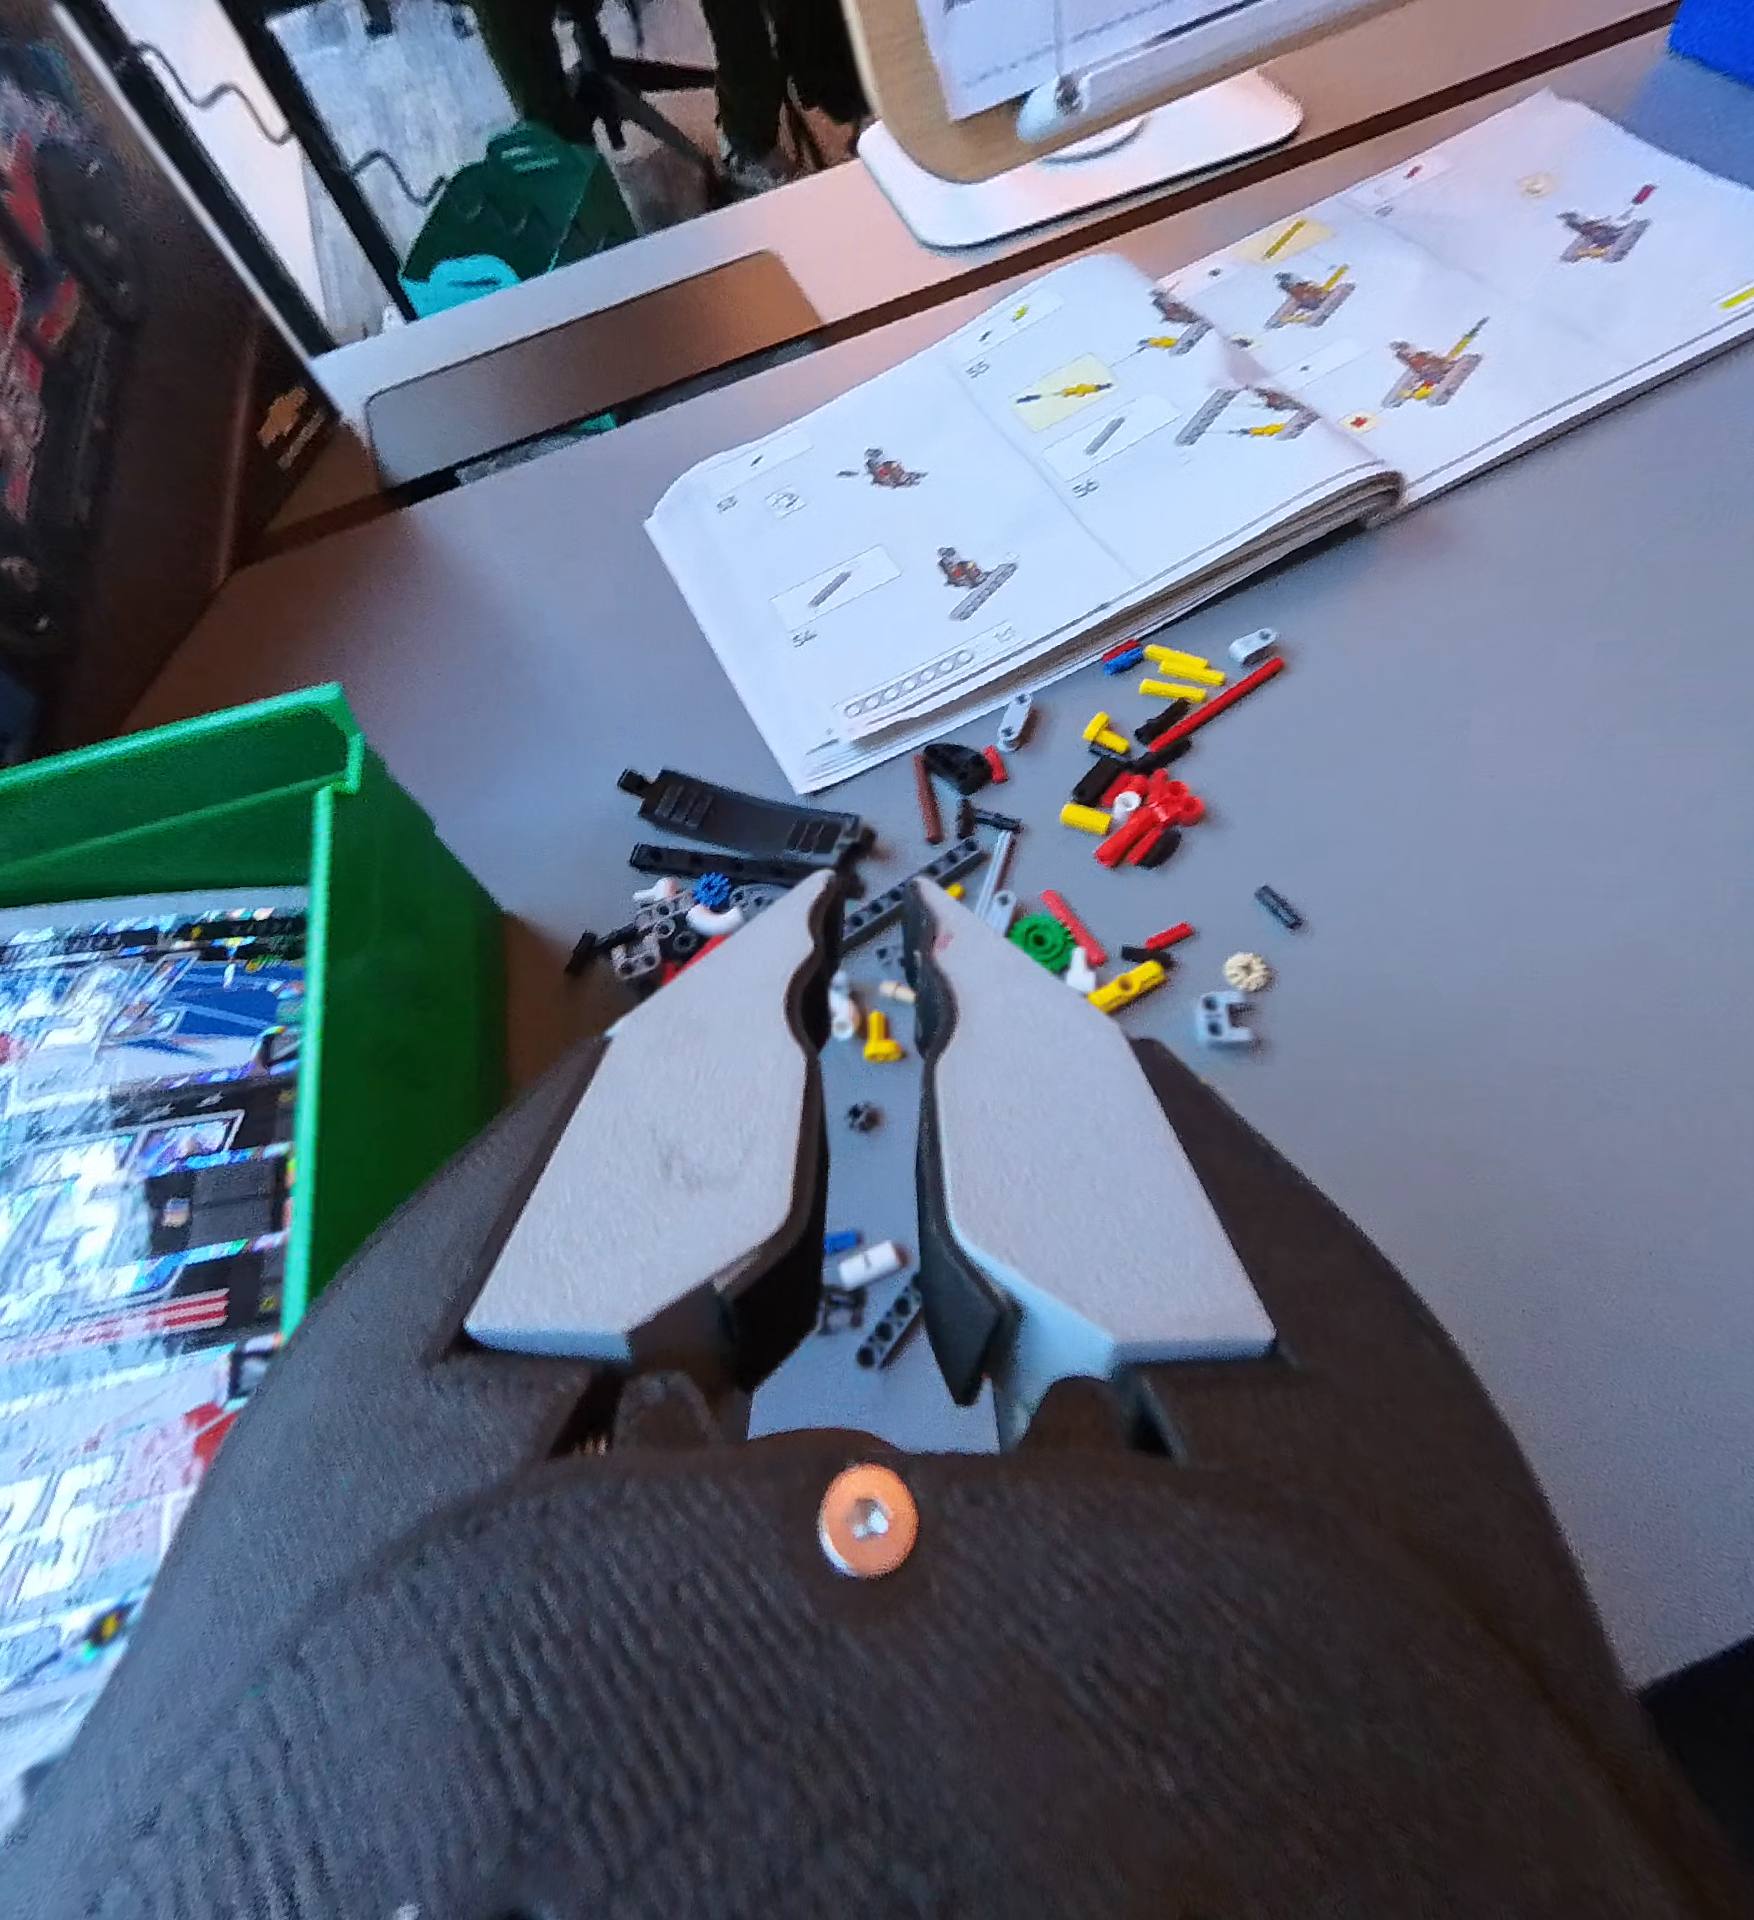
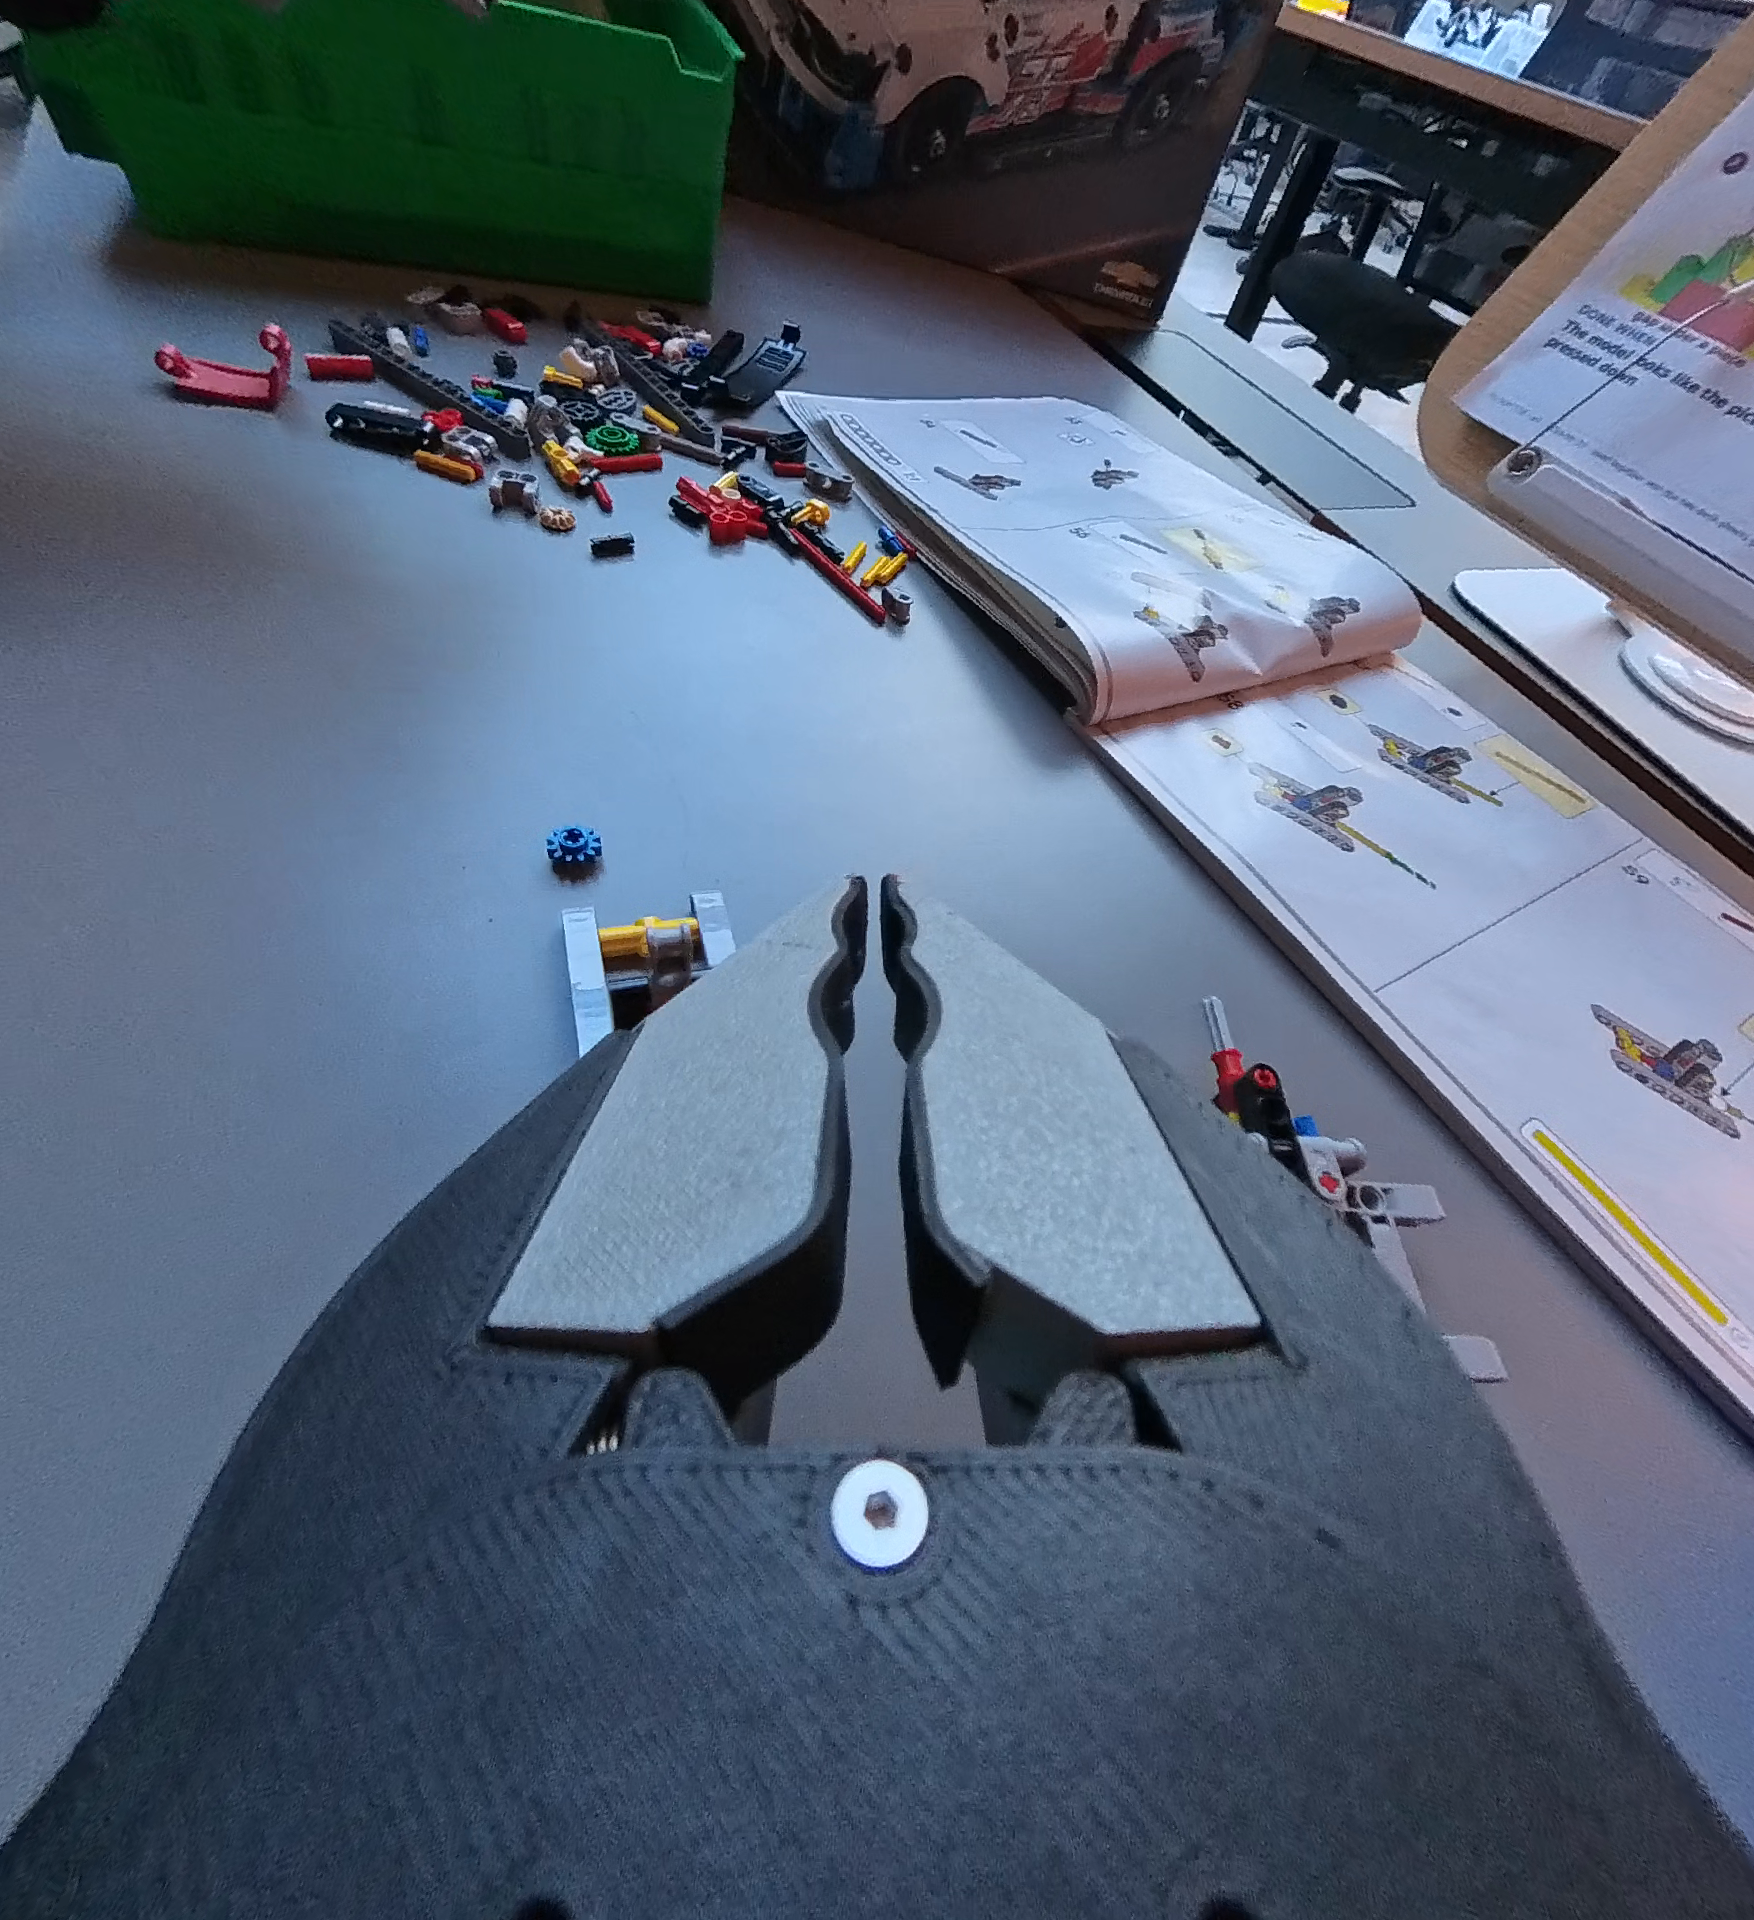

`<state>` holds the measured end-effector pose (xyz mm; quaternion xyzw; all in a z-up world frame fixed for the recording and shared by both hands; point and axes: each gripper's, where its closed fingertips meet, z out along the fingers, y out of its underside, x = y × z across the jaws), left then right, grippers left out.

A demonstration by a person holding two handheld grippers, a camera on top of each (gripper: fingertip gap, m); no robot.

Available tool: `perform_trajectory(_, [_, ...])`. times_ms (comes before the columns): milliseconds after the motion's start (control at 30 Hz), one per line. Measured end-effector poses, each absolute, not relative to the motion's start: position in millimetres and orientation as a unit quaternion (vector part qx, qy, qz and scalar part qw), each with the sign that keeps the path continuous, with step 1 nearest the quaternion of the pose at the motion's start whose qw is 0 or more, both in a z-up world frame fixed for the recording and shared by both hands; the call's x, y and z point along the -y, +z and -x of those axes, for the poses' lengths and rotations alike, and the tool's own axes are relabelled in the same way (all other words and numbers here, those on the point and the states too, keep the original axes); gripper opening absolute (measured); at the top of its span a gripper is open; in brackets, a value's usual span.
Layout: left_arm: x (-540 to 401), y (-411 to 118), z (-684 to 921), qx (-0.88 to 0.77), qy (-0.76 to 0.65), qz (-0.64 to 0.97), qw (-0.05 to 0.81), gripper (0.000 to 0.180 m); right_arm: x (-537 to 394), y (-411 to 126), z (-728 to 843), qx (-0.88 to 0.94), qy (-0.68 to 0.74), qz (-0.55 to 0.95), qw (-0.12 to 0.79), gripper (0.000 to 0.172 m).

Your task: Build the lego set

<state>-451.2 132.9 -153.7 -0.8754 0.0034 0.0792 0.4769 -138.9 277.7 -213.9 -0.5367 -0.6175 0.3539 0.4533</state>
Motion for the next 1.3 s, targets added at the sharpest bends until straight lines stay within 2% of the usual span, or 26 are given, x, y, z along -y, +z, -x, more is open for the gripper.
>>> perform_trajectory(133, [-127,-156,464,0.012,0.071,0.881,0.468,0.009,-278,-213,139,0.614,0.36,0.538,0.452,0.0])
perform_trajectory(300, [-138,-184,472,-0.003,0.051,0.905,0.423,0.01,-278,-213,139,0.613,0.361,0.539,0.451,0.0])
perform_trajectory(633, [-183,-259,442,-0.2,0.021,0.95,0.238,0.007,-280,-213,138,0.61,0.361,0.543,0.45,0.0])
perform_trajectory(867, [-189,-273,447,-0.236,0.047,0.953,0.183,0.006,-279,-214,138,0.612,0.363,0.542,0.448,0.0])
perform_trajectory(900, [-190,-273,446,-0.239,0.044,0.952,0.186,0.002,-279,-214,138,0.614,0.361,0.541,0.448,0.0])
perform_trajectory(1200, [-191,-272,452,-0.245,0.071,0.949,0.187,0.002,-281,-211,137,0.611,0.356,0.541,0.456,0.0])
perform_trajectory(1300, [-196,-256,450,-0.243,0.092,0.94,0.22,0.001,-283,-210,136,0.608,0.356,0.541,0.459,0.0])
